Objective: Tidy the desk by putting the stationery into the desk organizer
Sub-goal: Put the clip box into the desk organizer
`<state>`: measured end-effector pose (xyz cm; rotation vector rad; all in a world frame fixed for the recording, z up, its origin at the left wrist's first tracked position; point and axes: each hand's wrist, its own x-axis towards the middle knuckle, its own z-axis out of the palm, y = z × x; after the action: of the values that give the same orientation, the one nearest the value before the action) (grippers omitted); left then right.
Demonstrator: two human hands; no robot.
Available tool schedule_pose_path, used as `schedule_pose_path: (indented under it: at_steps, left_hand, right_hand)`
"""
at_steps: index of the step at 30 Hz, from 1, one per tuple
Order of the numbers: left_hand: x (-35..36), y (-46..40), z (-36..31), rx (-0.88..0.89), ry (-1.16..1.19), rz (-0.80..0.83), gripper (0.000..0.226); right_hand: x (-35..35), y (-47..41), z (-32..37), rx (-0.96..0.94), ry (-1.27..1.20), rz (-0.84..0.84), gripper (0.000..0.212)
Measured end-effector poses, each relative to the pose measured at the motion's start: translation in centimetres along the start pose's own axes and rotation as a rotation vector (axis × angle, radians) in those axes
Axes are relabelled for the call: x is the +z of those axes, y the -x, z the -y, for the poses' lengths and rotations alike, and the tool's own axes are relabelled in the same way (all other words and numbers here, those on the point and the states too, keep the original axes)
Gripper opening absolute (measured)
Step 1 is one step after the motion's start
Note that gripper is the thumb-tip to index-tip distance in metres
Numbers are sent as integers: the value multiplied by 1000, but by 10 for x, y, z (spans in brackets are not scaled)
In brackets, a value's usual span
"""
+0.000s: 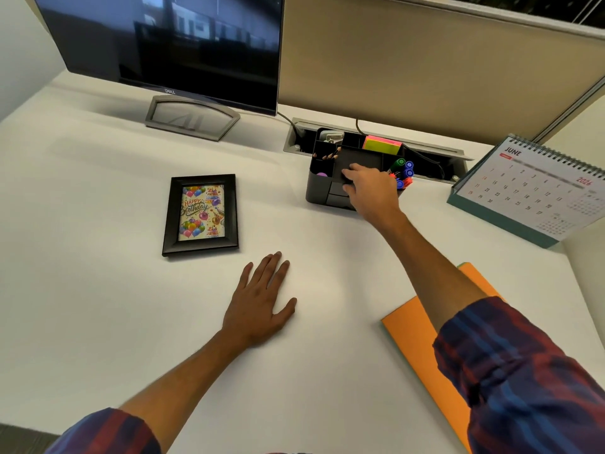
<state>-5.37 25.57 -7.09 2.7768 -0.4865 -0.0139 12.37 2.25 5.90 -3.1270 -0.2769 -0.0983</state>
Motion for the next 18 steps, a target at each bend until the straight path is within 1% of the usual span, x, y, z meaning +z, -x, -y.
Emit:
schedule_pose_path:
  at_steps: [3, 9, 14, 18]
  left_hand:
    - [0, 0, 0, 0, -1, -1, 72]
    - [0, 1, 0, 4, 1, -4, 72]
    - [-1, 1, 0, 5, -6, 0, 72]
    - [-1, 2, 0, 5, -6, 7, 72]
  right_hand:
    - [2, -3, 6, -14, 79, 2, 32]
    - [0, -7, 4, -5, 107, 57, 35]
    - [-1, -6, 4, 4, 92, 60, 36]
    - [-2, -5, 4, 6, 42, 31, 35]
